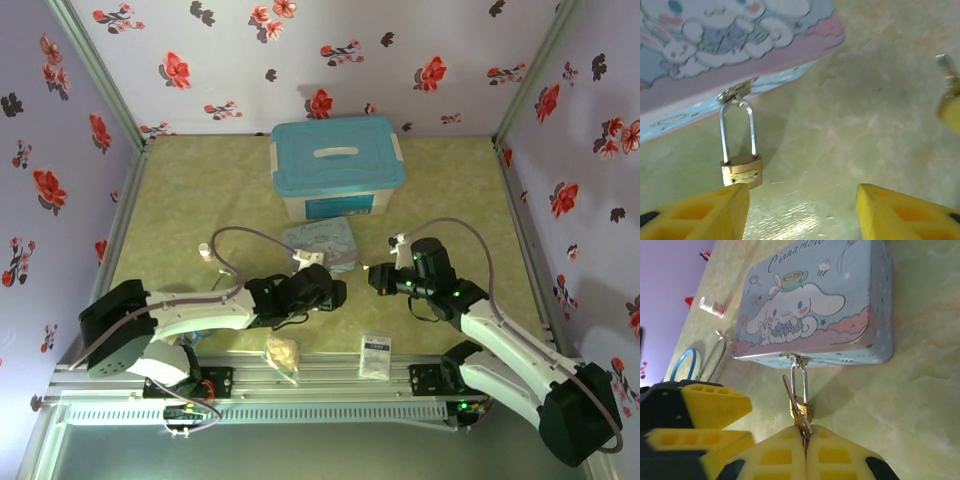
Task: Unlock the padlock with the key
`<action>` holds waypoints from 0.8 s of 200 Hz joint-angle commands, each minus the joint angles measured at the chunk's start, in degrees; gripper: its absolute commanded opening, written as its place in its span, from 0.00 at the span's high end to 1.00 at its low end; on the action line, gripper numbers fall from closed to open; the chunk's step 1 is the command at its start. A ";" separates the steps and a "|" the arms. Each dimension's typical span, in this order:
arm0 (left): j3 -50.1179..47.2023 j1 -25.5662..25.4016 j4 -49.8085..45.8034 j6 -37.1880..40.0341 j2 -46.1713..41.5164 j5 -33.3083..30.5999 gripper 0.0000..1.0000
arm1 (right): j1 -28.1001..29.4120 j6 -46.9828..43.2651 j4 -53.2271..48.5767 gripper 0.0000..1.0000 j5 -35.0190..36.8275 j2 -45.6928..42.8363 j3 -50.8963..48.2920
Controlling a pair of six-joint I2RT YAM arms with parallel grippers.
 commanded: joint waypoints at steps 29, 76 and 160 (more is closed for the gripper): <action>-3.24 2.23 6.17 0.05 3.13 -1.10 0.42 | 0.89 -1.94 -0.81 1.00 2.90 1.02 0.70; -1.33 3.50 6.31 4.34 8.27 -0.90 0.49 | 1.18 -1.90 -0.51 1.00 3.47 1.79 0.50; -0.03 4.23 8.24 4.85 14.23 -0.74 0.52 | 1.27 -2.12 -1.37 1.00 4.37 0.85 -0.47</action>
